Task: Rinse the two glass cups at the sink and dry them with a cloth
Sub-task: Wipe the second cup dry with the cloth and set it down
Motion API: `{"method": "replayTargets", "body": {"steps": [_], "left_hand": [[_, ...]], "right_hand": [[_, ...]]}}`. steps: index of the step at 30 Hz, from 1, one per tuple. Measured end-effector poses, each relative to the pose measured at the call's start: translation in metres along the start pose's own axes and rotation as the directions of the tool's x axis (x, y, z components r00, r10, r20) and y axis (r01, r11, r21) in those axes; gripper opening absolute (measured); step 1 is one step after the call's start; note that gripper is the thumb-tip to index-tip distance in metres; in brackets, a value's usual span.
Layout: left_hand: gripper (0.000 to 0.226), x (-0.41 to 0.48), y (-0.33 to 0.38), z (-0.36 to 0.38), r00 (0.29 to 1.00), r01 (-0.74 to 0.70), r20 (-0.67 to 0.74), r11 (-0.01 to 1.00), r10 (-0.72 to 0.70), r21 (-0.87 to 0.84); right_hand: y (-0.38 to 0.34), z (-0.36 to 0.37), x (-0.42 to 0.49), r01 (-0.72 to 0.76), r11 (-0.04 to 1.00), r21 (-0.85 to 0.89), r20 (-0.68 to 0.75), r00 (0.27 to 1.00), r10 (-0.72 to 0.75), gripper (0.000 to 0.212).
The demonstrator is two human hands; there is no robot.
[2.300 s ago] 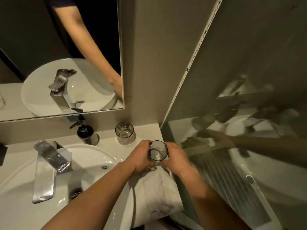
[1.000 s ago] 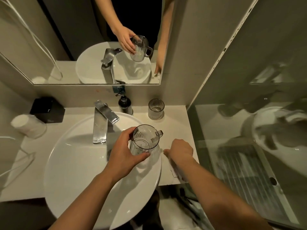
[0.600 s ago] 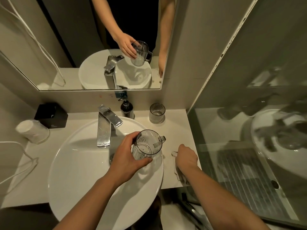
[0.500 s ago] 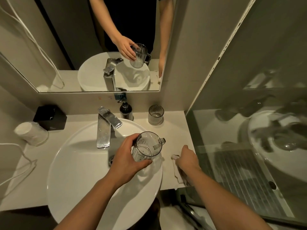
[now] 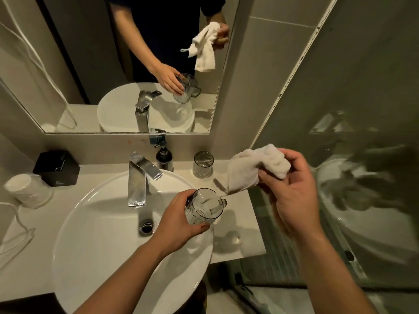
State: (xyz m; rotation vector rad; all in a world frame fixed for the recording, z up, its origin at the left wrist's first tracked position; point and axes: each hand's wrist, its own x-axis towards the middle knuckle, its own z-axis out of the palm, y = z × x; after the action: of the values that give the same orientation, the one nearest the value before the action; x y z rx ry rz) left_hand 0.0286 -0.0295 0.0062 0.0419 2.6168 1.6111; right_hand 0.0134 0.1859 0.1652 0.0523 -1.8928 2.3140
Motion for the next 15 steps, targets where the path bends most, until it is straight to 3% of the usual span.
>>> {"method": "replayTargets", "body": {"steps": [3,5,7,11,15], "left_hand": [[0.086,-0.001,0.007,-0.002,1.000,-0.004,0.014,0.997,0.005,-0.071],[0.084,-0.002,0.010,-0.007,0.999,-0.008,0.045,0.989,0.015,-0.146],[0.088,-0.004,0.010,-0.012,0.997,-0.035,0.059,0.985,0.045,-0.168],[0.091,-0.006,0.010,-0.017,0.997,-0.015,0.067,0.980,0.029,-0.197],[0.091,-0.006,0.008,-0.019,0.994,0.002,0.109,0.971,0.025,-0.237]], "right_hand": [[0.014,0.014,-0.006,-0.178,0.973,0.147,-0.014,0.983,0.182,0.028],[0.032,0.018,-0.011,-0.316,0.942,0.112,-0.056,0.944,0.324,0.023],[0.049,0.014,-0.016,-0.380,0.925,-0.033,-0.102,0.921,0.375,0.020],[0.061,0.001,-0.022,-0.248,0.899,-0.360,-0.060,0.968,0.243,0.027],[0.061,-0.009,-0.022,-0.026,0.865,-0.501,0.229,0.960,0.162,0.055]]}}
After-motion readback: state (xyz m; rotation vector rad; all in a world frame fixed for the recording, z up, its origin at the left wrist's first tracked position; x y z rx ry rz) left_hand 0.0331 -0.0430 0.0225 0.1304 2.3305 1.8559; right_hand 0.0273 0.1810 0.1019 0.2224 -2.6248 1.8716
